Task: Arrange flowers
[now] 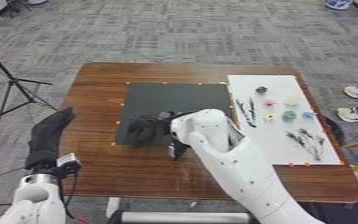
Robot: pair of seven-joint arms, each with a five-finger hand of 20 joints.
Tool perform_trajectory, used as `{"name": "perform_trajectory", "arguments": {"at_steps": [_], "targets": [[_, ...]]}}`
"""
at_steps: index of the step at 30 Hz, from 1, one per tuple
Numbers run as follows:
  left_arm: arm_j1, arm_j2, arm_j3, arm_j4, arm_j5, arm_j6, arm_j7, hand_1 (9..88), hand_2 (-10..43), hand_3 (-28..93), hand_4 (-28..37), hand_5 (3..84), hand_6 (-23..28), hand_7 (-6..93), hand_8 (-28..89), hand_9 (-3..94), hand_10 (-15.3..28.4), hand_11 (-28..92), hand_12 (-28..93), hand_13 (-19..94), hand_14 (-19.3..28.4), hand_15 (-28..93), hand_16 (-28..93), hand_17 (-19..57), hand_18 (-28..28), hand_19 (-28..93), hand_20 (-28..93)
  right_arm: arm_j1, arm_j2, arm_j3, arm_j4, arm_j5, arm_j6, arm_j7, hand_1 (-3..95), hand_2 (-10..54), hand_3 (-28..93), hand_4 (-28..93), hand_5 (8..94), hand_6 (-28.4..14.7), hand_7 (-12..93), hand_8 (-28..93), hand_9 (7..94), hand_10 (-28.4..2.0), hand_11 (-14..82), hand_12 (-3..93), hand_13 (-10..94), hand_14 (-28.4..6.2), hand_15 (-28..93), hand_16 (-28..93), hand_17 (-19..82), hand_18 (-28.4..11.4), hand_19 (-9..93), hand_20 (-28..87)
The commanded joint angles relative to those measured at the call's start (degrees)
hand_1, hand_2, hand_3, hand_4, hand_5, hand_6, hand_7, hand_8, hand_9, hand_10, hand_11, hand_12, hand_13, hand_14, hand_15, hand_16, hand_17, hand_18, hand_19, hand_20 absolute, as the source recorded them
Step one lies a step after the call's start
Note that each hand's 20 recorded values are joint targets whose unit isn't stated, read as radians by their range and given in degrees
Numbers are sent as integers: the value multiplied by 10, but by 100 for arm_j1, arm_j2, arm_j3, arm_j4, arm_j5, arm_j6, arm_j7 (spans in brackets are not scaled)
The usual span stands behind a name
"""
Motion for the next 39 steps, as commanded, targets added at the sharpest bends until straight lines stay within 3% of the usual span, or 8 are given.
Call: {"name": "perform_trajectory", "arguments": {"at_steps": [1, 15, 28, 33, 39], "targets": [[-106, -55, 108, 19, -18, -63, 6, 217, 17, 725, -237, 477, 22, 175, -76, 453, 124, 177, 125, 310, 128, 85, 26, 43, 65, 12, 148, 182, -478, 173, 320, 38, -49, 116, 139, 102, 745, -101, 319, -68, 193, -82, 468, -134, 66, 93, 602, -200, 649, 282, 242, -283, 730, 563], [-191, -75, 157, 22, -20, -75, 43, 218, 15, 724, -236, 477, 21, 175, -76, 453, 124, 178, 127, 309, 128, 85, 27, 42, 65, 12, 147, 250, -717, 333, 703, -956, 120, -185, 140, 103, 743, -100, 324, -73, 177, -78, 461, -134, 62, 93, 615, -197, 653, 279, 252, -284, 741, 564], [-192, -83, 185, 29, -16, -111, 18, 217, 12, 728, -234, 477, 21, 176, -76, 453, 123, 180, 129, 309, 128, 85, 26, 42, 65, 11, 147, 351, -799, 502, 877, -997, 269, -40, 140, 103, 740, -99, 329, -80, 172, -78, 448, -132, 60, 91, 623, -194, 655, 274, 258, -284, 750, 565], [-174, -99, 173, 28, -24, -118, 35, 217, 11, 727, -235, 477, 21, 177, -76, 453, 124, 179, 128, 308, 128, 84, 26, 42, 65, 11, 147, 343, -723, 441, 772, -753, 146, 3, 138, 101, 742, -97, 332, -83, 171, -78, 448, -134, 60, 91, 623, -195, 655, 274, 259, -284, 751, 567], [-171, -95, 192, 29, -23, -107, 41, 217, 11, 727, -235, 478, 21, 176, -77, 452, 123, 180, 129, 309, 128, 84, 27, 42, 66, 11, 147, 382, -632, 340, 633, -187, 384, 61, 137, 100, 742, -98, 344, -78, 172, -78, 455, -133, 63, 93, 625, -196, 656, 273, 260, -284, 751, 569]]}}
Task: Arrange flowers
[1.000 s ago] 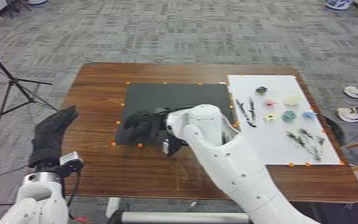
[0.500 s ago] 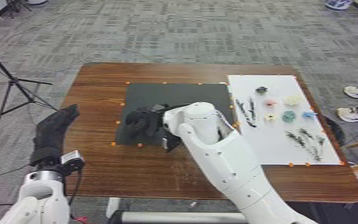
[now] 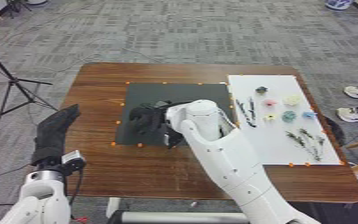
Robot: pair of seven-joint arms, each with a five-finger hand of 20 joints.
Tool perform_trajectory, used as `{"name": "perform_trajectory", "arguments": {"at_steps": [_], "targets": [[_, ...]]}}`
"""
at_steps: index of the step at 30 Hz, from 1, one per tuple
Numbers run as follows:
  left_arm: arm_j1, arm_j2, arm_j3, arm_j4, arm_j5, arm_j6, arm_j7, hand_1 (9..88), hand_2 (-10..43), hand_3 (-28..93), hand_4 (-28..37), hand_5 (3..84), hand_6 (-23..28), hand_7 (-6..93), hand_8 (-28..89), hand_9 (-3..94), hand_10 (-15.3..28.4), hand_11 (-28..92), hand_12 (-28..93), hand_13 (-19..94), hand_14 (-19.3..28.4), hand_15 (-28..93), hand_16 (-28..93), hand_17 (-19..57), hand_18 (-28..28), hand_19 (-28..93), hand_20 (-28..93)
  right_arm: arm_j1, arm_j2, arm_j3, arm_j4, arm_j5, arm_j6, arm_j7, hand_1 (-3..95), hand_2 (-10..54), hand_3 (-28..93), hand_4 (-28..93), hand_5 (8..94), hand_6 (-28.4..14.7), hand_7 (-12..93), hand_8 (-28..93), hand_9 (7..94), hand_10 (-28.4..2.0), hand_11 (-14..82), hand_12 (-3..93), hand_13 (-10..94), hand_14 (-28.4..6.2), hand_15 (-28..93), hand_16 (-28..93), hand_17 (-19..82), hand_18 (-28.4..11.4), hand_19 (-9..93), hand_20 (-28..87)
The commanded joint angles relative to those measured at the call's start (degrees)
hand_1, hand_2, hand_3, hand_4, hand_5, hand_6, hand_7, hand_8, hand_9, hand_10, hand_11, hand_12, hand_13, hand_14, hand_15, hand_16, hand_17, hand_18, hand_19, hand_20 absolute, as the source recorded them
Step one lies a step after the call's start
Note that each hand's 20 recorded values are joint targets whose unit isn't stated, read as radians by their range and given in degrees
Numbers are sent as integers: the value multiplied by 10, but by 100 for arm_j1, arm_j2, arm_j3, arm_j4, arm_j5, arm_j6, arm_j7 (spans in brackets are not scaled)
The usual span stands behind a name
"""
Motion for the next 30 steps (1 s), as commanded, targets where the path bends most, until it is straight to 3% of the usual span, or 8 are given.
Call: {"name": "perform_trajectory", "arguments": {"at_steps": [1, 7, 15, 30], "targets": [[21, -58, 28, 7, -24, -58, 32, 217, 11, 727, -235, 478, 21, 176, -77, 452, 123, 180, 128, 309, 128, 84, 27, 42, 66, 11, 147, 132, 109, -120, -217, 699, 262, 154, 138, 100, 741, -98, 348, -76, 174, -79, 460, -132, 66, 95, 625, -195, 657, 273, 259, -284, 751, 569], [-25, -67, 66, 15, -9, -49, 19, 218, 11, 727, -236, 478, 21, 178, -77, 453, 124, 180, 129, 309, 128, 84, 26, 42, 65, 11, 147, 146, 134, -169, -208, 842, 633, 360, 136, 98, 741, -97, 352, -76, 176, -82, 463, -132, 68, 99, 629, -196, 659, 276, 263, -284, 754, 573], [36, -96, 24, -11, -19, -36, 23, 217, 10, 727, -234, 478, 22, 176, -77, 453, 124, 181, 128, 308, 128, 84, 26, 42, 65, 11, 147, 54, 183, -107, -170, 601, 241, 299, 136, 97, 737, -100, 353, -78, 170, -80, 452, -131, 62, 99, 628, -195, 659, 277, 263, -284, 755, 573], [71, -109, -10, -32, -50, -18, 34, 218, 10, 726, -233, 478, 21, 176, -76, 453, 123, 181, 129, 308, 128, 84, 27, 42, 65, 11, 147, -148, 363, -239, -379, 837, 51, 437, 142, 99, 730, -104, 372, -73, 174, -83, 471, -131, 69, 101, 631, -194, 658, 275, 266, -284, 757, 572]]}}
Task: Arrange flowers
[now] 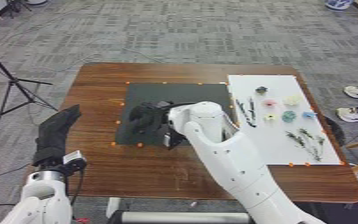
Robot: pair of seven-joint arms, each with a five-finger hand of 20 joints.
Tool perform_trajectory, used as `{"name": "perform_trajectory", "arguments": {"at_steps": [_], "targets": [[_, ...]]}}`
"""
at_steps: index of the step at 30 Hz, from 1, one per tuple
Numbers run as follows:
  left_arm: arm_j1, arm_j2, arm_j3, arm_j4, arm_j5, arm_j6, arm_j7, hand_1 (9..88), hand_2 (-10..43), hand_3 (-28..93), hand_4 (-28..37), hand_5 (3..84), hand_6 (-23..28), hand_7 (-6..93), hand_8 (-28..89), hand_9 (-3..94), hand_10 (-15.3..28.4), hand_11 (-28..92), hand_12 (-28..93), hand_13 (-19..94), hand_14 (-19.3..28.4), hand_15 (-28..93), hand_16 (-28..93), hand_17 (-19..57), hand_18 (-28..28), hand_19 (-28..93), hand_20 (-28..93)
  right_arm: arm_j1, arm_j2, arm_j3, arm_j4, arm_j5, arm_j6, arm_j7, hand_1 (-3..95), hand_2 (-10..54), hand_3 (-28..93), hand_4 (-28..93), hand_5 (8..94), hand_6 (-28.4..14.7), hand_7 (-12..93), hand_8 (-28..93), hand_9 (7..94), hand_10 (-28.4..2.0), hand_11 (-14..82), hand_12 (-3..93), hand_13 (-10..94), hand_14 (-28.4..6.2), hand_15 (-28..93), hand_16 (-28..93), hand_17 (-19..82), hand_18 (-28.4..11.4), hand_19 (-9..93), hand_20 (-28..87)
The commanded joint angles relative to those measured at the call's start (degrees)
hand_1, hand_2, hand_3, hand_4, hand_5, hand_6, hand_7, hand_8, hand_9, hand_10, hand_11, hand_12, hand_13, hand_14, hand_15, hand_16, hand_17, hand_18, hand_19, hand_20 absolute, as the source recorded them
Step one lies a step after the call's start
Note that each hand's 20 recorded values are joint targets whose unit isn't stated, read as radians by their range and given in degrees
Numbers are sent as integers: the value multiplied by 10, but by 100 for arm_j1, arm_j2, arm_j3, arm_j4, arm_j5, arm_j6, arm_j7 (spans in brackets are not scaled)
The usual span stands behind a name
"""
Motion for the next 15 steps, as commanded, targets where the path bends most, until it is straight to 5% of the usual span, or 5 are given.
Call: {"name": "perform_trajectory", "arguments": {"at_steps": [1, 15], "targets": [[81, -55, -36, -38, -38, -30, 28, 217, 10, 727, -233, 478, 21, 176, -76, 452, 123, 181, 129, 308, 128, 84, 27, 42, 65, 11, 147, -87, 100, -79, -119, 204, -86, 173, 142, 99, 730, -104, 372, -73, 174, -83, 472, -132, 69, 101, 631, -194, 658, 274, 266, -284, 757, 571], [117, -55, -57, -61, -39, -22, 44, 218, 10, 726, -233, 480, 23, 175, -76, 452, 124, 181, 129, 307, 128, 84, 27, 41, 65, 11, 147, -134, 114, -85, -216, 362, -156, 202, 141, 99, 729, -102, 375, -74, 170, -82, 474, -133, 69, 100, 634, -193, 659, 276, 267, -284, 760, 571]]}}
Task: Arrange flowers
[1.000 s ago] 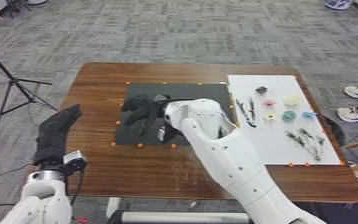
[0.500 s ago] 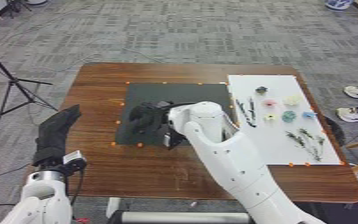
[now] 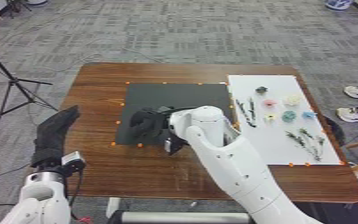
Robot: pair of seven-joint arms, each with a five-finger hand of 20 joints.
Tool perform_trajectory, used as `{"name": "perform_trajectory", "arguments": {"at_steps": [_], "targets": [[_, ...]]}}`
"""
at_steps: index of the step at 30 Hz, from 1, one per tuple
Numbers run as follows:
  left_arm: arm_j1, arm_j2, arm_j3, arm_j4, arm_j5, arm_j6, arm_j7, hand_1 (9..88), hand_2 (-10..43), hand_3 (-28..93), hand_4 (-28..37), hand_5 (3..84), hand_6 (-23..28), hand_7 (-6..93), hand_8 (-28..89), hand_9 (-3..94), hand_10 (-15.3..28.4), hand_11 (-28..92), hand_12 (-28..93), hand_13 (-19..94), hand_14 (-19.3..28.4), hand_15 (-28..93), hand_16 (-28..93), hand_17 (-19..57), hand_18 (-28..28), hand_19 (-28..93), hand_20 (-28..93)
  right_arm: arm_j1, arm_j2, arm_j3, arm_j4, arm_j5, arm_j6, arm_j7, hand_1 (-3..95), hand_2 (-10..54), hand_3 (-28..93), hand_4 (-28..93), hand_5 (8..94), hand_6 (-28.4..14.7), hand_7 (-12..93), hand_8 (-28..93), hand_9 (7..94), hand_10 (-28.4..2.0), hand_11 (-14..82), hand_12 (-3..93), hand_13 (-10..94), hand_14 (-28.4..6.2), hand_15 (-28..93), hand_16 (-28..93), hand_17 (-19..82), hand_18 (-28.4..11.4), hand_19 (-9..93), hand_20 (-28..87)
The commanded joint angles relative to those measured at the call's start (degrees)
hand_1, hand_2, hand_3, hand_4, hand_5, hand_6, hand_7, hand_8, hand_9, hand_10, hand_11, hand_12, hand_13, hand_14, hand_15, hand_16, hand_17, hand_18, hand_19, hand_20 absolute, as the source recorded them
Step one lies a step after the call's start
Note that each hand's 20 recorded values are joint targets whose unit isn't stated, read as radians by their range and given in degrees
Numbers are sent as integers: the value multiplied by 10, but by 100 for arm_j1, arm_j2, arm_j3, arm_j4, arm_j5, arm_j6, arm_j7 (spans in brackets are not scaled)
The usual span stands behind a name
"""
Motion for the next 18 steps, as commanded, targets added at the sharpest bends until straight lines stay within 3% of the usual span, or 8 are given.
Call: {"name": "perform_trajectory", "arguments": {"at_steps": [1, 14, 18], "targets": [[33, -48, 17, -42, -40, -10, 49, 218, 10, 726, -233, 479, 23, 175, -76, 452, 123, 180, 128, 307, 128, 84, 27, 41, 65, 11, 147, 5, -47, 35, -31, 124, 45, 10, 141, 99, 730, -102, 374, -74, 170, -82, 474, -133, 69, 100, 634, -194, 658, 276, 267, -284, 760, 571], [58, -44, 16, -70, -39, 23, 43, 218, 9, 726, -232, 478, 21, 175, -75, 452, 122, 180, 129, 307, 128, 84, 27, 41, 65, 11, 147, 446, 357, 138, -803, 2052, 2, 656, 128, 89, 725, -100, 380, -76, 166, -81, 477, -137, 66, 102, 632, -196, 658, 278, 265, -284, 757, 576], [-43, -40, 68, -38, -3, -25, -17, 219, 8, 726, -233, 478, 21, 176, -75, 452, 123, 180, 129, 307, 127, 84, 27, 41, 65, 11, 147, 454, 856, 306, -1377, 2400, 412, 747, 130, 87, 719, -102, 394, -73, 161, -78, 479, -138, 64, 104, 625, -199, 656, 280, 262, -284, 755, 577]]}}
